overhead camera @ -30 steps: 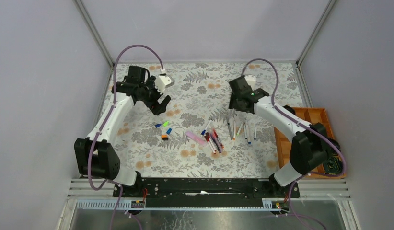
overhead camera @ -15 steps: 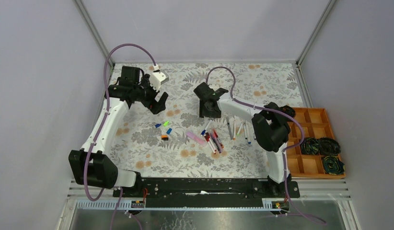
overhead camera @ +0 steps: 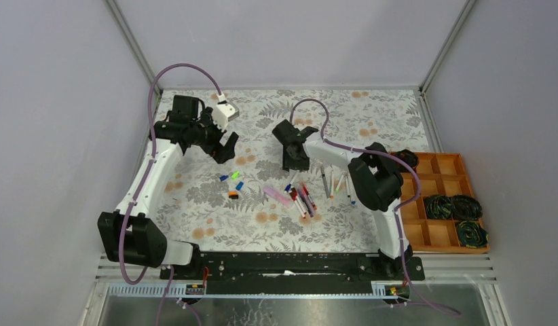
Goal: Open the pen caps
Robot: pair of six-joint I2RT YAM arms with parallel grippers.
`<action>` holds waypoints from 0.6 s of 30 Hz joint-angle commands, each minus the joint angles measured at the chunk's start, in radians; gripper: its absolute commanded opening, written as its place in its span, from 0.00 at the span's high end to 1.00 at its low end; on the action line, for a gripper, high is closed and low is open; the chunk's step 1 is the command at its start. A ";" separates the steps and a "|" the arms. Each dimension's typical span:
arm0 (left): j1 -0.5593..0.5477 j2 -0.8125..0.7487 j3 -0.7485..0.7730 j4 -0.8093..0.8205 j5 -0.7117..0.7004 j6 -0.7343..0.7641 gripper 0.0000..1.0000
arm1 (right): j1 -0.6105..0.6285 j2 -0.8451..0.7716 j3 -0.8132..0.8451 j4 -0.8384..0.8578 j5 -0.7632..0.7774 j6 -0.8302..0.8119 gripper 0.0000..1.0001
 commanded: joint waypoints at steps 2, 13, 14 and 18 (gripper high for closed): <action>0.005 -0.014 -0.013 0.009 0.022 -0.005 0.02 | 0.005 0.027 0.027 -0.007 -0.026 0.026 0.51; 0.005 -0.018 -0.013 0.002 0.025 0.002 0.02 | 0.014 0.056 0.028 -0.002 -0.042 0.025 0.60; 0.005 -0.019 -0.012 0.001 0.027 0.002 0.02 | 0.014 0.061 0.031 -0.002 -0.045 0.023 0.62; 0.005 -0.019 -0.006 0.000 0.038 -0.006 0.03 | 0.015 0.086 0.048 -0.006 -0.050 0.017 0.67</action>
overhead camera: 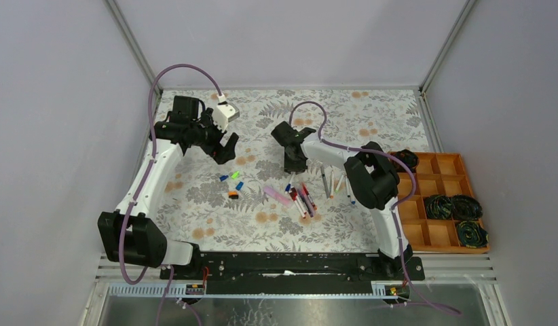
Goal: Open the pen caps
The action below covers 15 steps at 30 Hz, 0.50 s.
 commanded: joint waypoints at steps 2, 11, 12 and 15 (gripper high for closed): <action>0.005 -0.017 0.003 0.001 0.032 -0.014 0.03 | 0.014 0.058 0.059 -0.011 -0.023 0.003 0.71; 0.005 -0.012 0.012 -0.007 0.050 -0.027 0.02 | 0.016 0.114 0.189 -0.005 -0.064 0.024 0.92; 0.005 -0.009 0.016 -0.007 0.050 -0.035 0.02 | 0.016 0.117 0.205 -0.002 -0.068 0.026 0.95; 0.005 0.002 0.035 -0.014 0.047 -0.064 0.02 | 0.016 0.118 0.246 0.017 -0.076 0.043 1.00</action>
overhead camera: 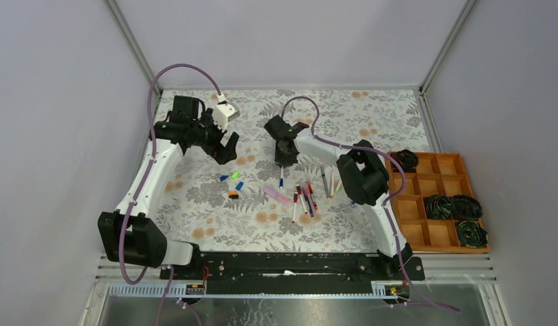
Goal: Open the pen caps
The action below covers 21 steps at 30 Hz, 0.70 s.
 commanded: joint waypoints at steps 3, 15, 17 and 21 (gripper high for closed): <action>0.005 0.002 0.040 -0.011 0.018 -0.065 0.02 | 0.011 0.007 0.121 0.041 -0.036 0.047 1.00; 0.005 0.024 0.074 -0.048 0.225 -0.142 0.01 | 0.010 -0.256 0.018 0.244 -0.031 0.121 1.00; 0.004 0.029 0.077 -0.048 0.294 -0.153 0.01 | 0.010 -0.296 -0.015 0.276 -0.038 0.147 1.00; -0.007 0.054 0.076 -0.048 0.404 -0.174 0.01 | 0.011 -0.387 -0.111 0.379 -0.044 0.209 1.00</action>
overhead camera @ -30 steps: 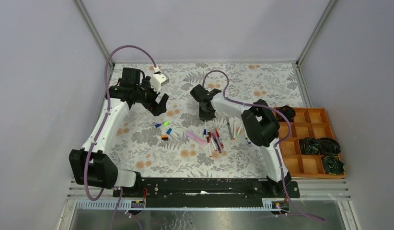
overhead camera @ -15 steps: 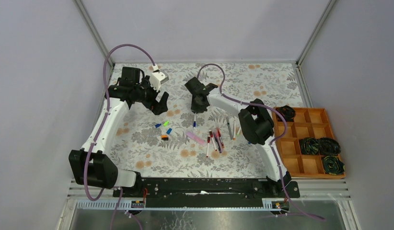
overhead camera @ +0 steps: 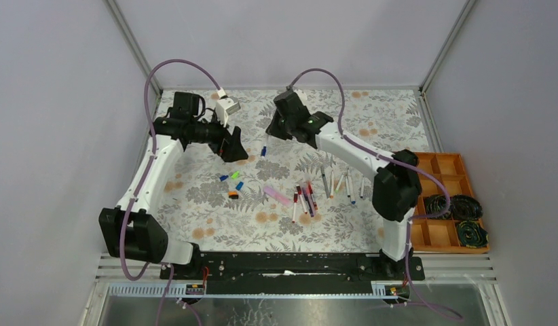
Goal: Open the pen caps
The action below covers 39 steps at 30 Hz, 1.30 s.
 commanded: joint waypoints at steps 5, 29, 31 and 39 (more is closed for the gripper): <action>-0.073 0.052 0.021 -0.008 0.198 -0.084 0.01 | 0.012 -0.231 -0.212 0.283 0.005 0.145 1.00; -0.112 0.113 0.002 0.174 0.135 -0.233 0.86 | 0.058 -0.367 -0.333 0.377 0.037 0.197 1.00; -0.112 0.106 -0.001 0.185 0.097 -0.238 1.00 | 0.060 -0.368 -0.337 0.377 0.027 0.187 1.00; -0.121 0.040 -0.037 0.137 0.003 -0.020 1.00 | -0.017 -0.395 -0.248 0.173 -0.202 0.061 0.55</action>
